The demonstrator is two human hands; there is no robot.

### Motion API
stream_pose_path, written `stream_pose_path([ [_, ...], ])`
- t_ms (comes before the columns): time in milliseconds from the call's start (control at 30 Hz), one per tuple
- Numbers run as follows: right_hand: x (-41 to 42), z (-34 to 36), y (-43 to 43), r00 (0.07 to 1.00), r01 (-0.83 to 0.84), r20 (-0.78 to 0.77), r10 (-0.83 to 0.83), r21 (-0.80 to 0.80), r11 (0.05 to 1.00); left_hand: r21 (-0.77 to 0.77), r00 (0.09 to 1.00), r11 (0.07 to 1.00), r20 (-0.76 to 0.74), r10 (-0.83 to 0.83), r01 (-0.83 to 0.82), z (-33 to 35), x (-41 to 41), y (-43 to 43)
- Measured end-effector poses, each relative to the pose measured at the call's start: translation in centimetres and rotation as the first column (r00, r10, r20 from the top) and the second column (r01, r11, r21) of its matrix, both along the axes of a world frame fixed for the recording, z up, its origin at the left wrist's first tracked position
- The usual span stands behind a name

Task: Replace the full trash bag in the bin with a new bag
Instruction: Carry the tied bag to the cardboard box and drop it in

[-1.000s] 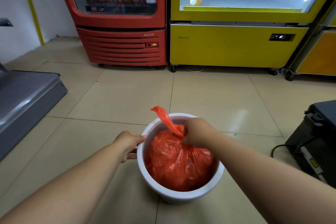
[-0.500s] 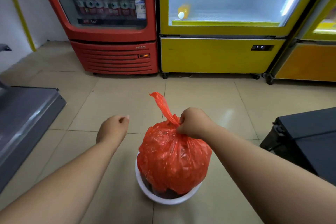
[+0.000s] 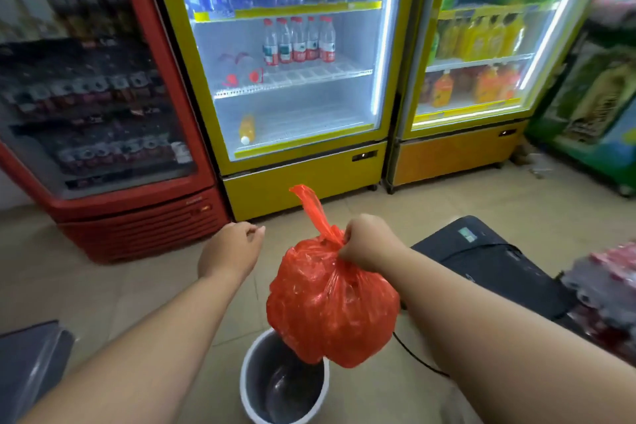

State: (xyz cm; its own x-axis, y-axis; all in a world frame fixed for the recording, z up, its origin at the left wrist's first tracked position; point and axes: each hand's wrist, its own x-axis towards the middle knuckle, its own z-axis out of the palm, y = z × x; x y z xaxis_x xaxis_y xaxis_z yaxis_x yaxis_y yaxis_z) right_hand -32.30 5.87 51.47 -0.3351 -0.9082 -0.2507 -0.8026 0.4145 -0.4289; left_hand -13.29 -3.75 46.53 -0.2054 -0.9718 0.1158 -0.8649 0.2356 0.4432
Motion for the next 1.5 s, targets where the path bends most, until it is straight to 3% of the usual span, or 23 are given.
stream_pose_path([
  [200,-4.3,8.8,9.5,0.957,0.282,-0.047,-0.286,-0.076,0.956,-0.127,0.933,0.925,0.086,-0.350,0.359,9.0,-8.2,4.8],
  [367,-8.1,12.0,21.2,0.829,0.543,-0.055,-0.556,-0.155,0.825,-0.170,0.807,0.788,0.114,-0.580,0.591,13.3,-16.8,12.5],
  [567,-10.8,14.0,39.2,0.579,0.779,-0.111,-0.808,-0.216,0.589,-0.142,0.565,0.552,0.075,-0.821,0.821,16.5,-27.0,28.1],
  [733,-10.1,15.4,56.8,0.302,0.920,-0.118,-0.946,-0.223,0.321,-0.158,0.278,0.264,0.073,-0.958,0.952,18.3,-32.0,45.8],
  [900,-6.1,16.0,75.4,0.056,0.966,-0.124,-0.991,-0.242,0.085,-0.175,-0.038,-0.061,0.133,-0.990,0.983,18.8,-32.4,66.0],
  [1033,-1.0,16.2,90.0,-0.107,0.968,-0.116,-0.987,-0.241,-0.076,-0.184,-0.237,-0.256,0.119,-0.964,0.949,18.8,-30.4,82.5],
  [1267,9.5,15.9,111.1,-0.387,0.908,-0.130,-0.913,-0.225,-0.353,-0.183,-0.480,-0.491,0.104,-0.871,0.852,17.9,-24.5,107.5],
  [1500,18.5,14.7,124.5,-0.636,0.769,-0.114,-0.763,-0.176,-0.614,-0.124,-0.674,-0.678,0.081,-0.734,0.724,16.2,-18.8,123.9],
])
